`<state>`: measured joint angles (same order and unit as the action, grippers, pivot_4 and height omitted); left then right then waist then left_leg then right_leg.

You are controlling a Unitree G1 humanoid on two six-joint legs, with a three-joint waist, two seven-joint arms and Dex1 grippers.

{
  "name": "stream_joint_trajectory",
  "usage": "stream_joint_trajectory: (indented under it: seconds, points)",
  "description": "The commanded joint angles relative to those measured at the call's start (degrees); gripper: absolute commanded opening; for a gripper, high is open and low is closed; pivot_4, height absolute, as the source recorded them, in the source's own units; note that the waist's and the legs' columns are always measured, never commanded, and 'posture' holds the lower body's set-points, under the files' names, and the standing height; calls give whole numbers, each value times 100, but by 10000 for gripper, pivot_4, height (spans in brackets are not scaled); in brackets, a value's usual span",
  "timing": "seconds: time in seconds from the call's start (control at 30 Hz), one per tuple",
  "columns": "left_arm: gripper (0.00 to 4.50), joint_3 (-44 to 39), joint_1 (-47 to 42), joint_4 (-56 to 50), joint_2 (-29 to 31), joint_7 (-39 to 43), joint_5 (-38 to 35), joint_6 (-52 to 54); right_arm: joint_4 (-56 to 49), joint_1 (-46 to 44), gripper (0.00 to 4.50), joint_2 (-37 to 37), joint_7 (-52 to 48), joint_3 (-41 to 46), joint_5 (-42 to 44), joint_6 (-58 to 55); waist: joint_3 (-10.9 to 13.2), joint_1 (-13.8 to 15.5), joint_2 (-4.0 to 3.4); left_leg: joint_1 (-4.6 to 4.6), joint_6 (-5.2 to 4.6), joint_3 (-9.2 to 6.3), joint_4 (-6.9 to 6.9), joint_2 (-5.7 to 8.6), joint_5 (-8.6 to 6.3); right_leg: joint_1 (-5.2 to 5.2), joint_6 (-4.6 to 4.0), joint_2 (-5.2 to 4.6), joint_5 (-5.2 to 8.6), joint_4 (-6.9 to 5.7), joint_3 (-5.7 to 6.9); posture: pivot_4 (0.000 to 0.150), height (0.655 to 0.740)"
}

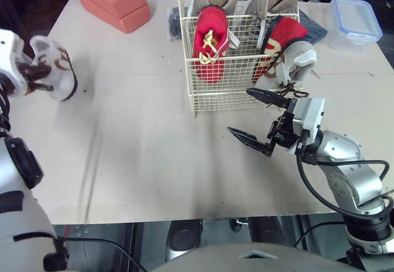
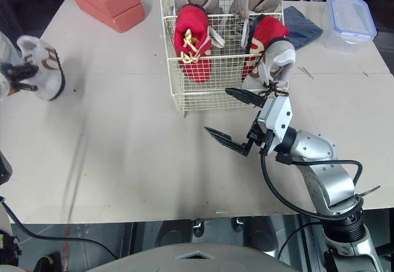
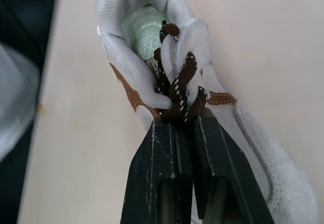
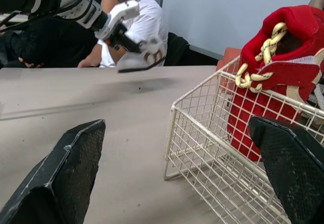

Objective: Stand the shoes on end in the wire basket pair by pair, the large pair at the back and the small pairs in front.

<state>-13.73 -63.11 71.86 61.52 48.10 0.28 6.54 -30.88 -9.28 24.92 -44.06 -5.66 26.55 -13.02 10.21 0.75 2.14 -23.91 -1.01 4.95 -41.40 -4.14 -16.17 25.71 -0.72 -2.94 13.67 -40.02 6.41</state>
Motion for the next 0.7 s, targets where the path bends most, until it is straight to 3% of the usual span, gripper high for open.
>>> stream_joint_trajectory:
  seconds: [0.03,0.17,0.3,0.47,0.7]
  points:
    - [197,-921,846,-1974,-148,81,-1041,-221,-56,-69,45000,101,-99,226,186,61,2,-13,-3,1,0,-1,0,-1,0,0,0,-6,0,1,-2,1500,6860]
    - [197,-2224,2870,-6632,-1771,-1299,-2502,945,23,-193,45000,153,-126,403,410,0,-3,13,-9,6,0,-28,-2,2,0,-5,0,-43,-3,-3,-35,1500,6860]
    - [197,-2347,3653,-8909,-2705,-2185,-3190,1318,150,-284,45000,191,-144,554,515,2,-2,-29,6,-1,0,-38,-24,2,0,-8,0,-38,-5,-17,-27,1500,6860]
    - [197,-1829,4098,-10339,-3344,-2729,-3654,1540,253,-464,45000,157,-102,661,674,-74,-8,4,0,19,0,-39,-27,1,0,-19,-2,-27,-4,-35,-40,1500,6860]
    - [197,-627,4267,-10956,-3436,-2492,-3536,1380,75,-1045,45000,-211,515,647,1315,-760,-9,6,-3,18,-1,-44,-61,5,-1,-20,-4,-5,-1,-68,-40,1500,6860]
